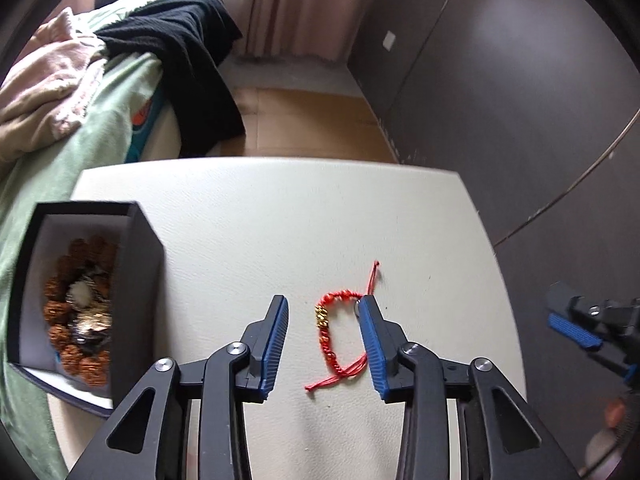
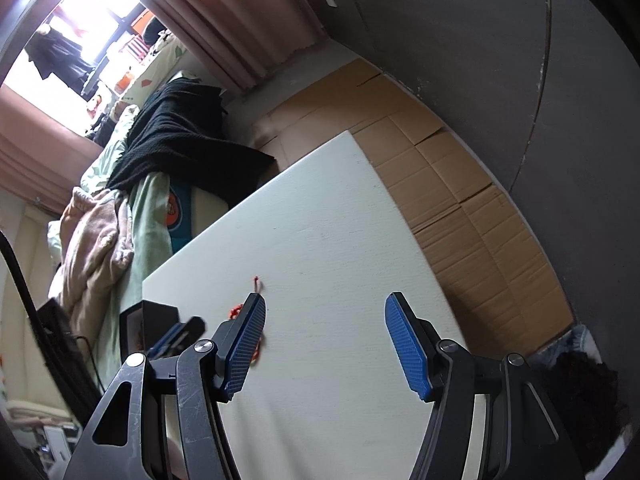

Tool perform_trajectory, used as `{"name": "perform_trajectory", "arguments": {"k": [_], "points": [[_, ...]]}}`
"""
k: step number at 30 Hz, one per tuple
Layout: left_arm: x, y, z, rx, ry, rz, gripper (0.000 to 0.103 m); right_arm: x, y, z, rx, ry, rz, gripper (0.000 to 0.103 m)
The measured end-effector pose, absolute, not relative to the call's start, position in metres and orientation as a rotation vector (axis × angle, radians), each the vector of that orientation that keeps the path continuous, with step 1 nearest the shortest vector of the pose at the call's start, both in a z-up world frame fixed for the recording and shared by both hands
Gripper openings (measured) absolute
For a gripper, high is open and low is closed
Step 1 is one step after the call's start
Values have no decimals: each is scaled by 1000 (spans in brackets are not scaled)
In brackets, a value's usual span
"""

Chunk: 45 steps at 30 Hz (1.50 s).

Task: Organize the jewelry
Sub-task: 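Close the left tool on the red string bracelet, then carry the red string bracelet into the box with the left tool while the right tool grasps the silver ring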

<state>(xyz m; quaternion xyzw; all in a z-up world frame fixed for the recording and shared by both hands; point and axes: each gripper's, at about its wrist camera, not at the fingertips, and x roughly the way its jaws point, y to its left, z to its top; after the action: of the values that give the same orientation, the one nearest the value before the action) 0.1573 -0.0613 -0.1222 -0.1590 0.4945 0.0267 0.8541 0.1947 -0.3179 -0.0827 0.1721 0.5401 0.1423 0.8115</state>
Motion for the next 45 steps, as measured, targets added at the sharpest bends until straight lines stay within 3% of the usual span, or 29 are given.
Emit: {"name": "perform_trajectory", "arguments": {"k": [11, 16, 39, 45], "points": [[170, -74, -144, -268, 1082, 95, 37, 195, -312, -86, 338, 1166, 305, 63], [172, -78, -148, -222, 1085, 111, 6, 195, -306, -86, 326, 1167, 306, 63], [129, -2, -83, -521, 898, 44, 6, 191, -227, -101, 112, 1168, 381, 61], [117, 31, -77, -584, 856, 92, 6, 200, -199, -119, 69, 1201, 406, 40]]}}
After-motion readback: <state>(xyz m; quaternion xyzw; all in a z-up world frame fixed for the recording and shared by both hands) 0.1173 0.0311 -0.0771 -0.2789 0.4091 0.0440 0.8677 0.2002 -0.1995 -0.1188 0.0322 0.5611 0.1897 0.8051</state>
